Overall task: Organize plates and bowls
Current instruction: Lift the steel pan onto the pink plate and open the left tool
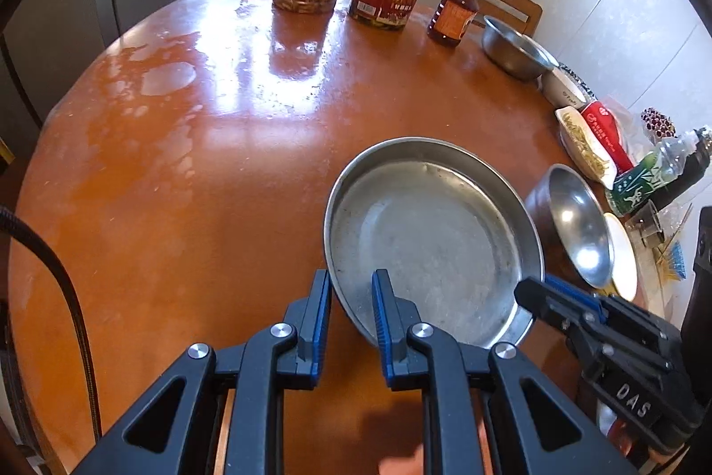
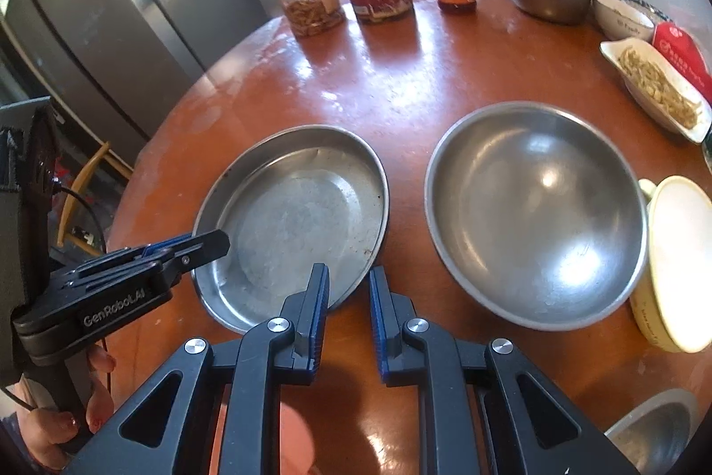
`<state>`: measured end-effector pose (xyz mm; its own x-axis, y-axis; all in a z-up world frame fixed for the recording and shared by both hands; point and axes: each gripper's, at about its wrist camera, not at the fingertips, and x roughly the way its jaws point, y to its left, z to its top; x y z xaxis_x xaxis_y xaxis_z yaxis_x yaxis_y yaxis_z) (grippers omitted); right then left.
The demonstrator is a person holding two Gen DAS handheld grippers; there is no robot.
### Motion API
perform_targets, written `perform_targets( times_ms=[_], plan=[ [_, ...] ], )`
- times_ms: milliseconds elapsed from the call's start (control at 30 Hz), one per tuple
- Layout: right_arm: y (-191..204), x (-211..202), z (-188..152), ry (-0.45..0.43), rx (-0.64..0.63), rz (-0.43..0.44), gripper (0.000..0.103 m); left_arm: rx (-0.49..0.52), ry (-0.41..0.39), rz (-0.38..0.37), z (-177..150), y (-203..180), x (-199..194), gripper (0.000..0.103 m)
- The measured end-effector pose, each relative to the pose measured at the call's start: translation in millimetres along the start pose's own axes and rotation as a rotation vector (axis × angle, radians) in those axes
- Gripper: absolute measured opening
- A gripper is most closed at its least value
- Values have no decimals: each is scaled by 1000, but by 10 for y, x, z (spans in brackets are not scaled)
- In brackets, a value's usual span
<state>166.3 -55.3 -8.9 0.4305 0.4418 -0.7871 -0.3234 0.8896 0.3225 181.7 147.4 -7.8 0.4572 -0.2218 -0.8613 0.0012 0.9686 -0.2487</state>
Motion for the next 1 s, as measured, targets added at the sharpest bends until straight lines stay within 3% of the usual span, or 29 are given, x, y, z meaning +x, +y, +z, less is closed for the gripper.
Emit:
perform_targets(
  times_ms=[467,767,1000],
  plan=[
    [186,-531,-148,-66,-61,85,18,-20,-103,17,-354,-113,-650,19],
    [216,-842,-498,-84,-102,130,18,-21,-145,53,-820,-282,-973,19],
    [247,-959,-791,-79,-174,122,18,-39,-136,65,-1197,-322,-1044,20]
  ],
)
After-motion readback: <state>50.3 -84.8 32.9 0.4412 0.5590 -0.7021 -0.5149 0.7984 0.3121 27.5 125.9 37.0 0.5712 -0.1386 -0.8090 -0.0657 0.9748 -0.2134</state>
